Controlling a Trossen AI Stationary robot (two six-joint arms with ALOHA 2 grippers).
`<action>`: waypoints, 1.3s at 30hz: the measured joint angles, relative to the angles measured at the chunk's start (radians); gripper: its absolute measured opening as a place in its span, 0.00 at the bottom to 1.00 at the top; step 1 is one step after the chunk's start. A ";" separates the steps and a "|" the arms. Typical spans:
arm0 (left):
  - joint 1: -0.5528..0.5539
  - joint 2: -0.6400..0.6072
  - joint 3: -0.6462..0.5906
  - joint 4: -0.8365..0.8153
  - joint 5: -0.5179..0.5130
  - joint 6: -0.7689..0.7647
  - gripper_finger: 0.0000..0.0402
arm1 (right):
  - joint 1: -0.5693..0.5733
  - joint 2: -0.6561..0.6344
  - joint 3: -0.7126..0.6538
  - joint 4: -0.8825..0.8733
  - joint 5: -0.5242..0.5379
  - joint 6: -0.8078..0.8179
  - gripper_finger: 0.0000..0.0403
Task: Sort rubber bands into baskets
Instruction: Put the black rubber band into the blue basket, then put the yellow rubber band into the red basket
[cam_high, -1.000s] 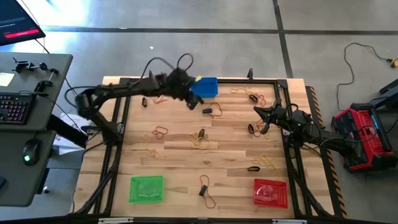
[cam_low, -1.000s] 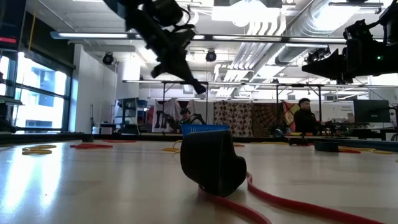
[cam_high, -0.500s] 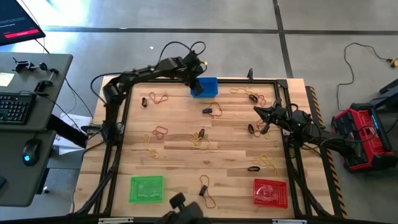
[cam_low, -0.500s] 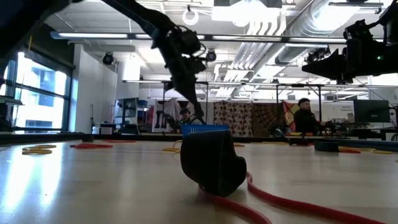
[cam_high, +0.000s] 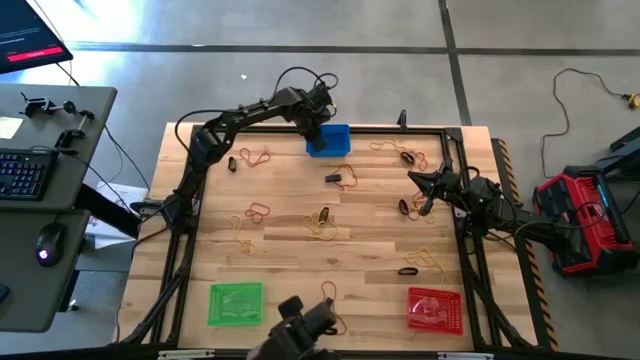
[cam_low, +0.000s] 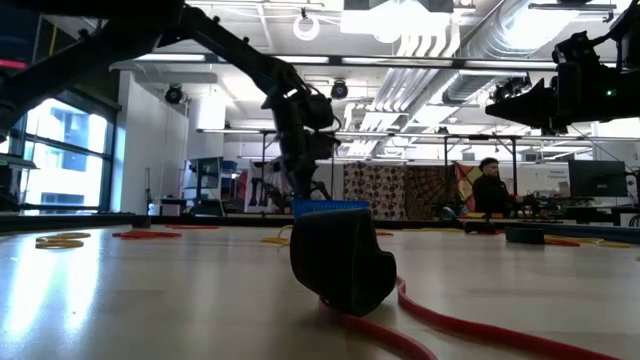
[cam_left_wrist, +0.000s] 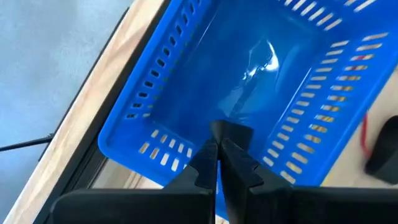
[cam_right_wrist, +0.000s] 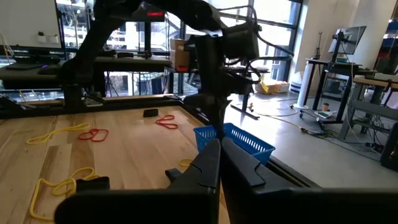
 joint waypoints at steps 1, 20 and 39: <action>-0.001 0.000 0.000 -0.002 -0.002 0.004 0.00 | 0.000 0.000 0.000 0.000 0.000 0.000 0.00; -0.017 -0.006 0.069 0.001 -0.068 0.016 0.23 | 0.000 0.000 0.000 0.000 0.000 0.000 0.00; -0.087 -0.178 0.083 0.138 -0.082 -0.025 0.01 | 0.000 0.000 0.000 0.000 0.000 0.000 0.00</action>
